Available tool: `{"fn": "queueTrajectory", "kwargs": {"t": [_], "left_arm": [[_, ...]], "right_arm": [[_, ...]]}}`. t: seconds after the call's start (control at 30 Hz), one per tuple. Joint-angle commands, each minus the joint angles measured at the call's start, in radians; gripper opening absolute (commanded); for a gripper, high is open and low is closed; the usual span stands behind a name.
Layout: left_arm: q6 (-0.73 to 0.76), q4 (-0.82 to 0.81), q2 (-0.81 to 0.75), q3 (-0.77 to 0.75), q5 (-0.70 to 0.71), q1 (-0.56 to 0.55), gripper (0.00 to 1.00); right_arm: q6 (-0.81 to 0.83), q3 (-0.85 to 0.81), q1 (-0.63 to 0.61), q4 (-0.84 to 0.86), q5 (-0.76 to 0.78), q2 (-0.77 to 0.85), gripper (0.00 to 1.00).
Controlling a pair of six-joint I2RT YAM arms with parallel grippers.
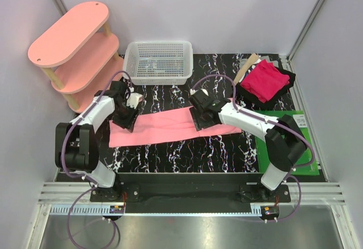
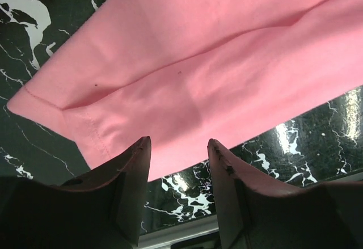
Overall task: Fold and stack the t-shirts
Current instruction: Fold the tshirt
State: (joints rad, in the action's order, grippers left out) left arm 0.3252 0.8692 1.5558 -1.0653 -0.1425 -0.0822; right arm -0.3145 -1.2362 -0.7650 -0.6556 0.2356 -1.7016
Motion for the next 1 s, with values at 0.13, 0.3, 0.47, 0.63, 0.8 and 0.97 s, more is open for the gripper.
{"fn": "queueTrajectory", "kwargs": {"t": [0.13,0.3,0.47,0.63,0.8,0.97], "left_arm": [[0.029,-0.079,0.035,0.025,0.012,0.065,0.46],[0.044,-0.102,0.012,0.077,0.024,0.079,0.46],[0.046,-0.121,0.001,0.111,0.018,0.081,0.46],[0.052,-0.153,0.01,0.142,0.037,0.081,0.45],[0.063,-0.177,0.004,0.183,0.037,0.116,0.45],[0.064,-0.19,0.007,0.194,0.034,0.125,0.45]], "right_arm": [[0.041,-0.012,-0.04,0.011,0.044,-0.032,0.6],[0.031,-0.02,-0.04,0.014,0.033,-0.075,0.58],[0.014,-0.023,-0.042,0.021,0.013,-0.107,0.57],[0.012,-0.04,-0.051,0.021,0.018,-0.118,0.54],[0.006,-0.049,-0.051,0.02,0.011,-0.133,0.5],[-0.005,-0.071,-0.063,0.019,-0.008,-0.165,0.49]]}}
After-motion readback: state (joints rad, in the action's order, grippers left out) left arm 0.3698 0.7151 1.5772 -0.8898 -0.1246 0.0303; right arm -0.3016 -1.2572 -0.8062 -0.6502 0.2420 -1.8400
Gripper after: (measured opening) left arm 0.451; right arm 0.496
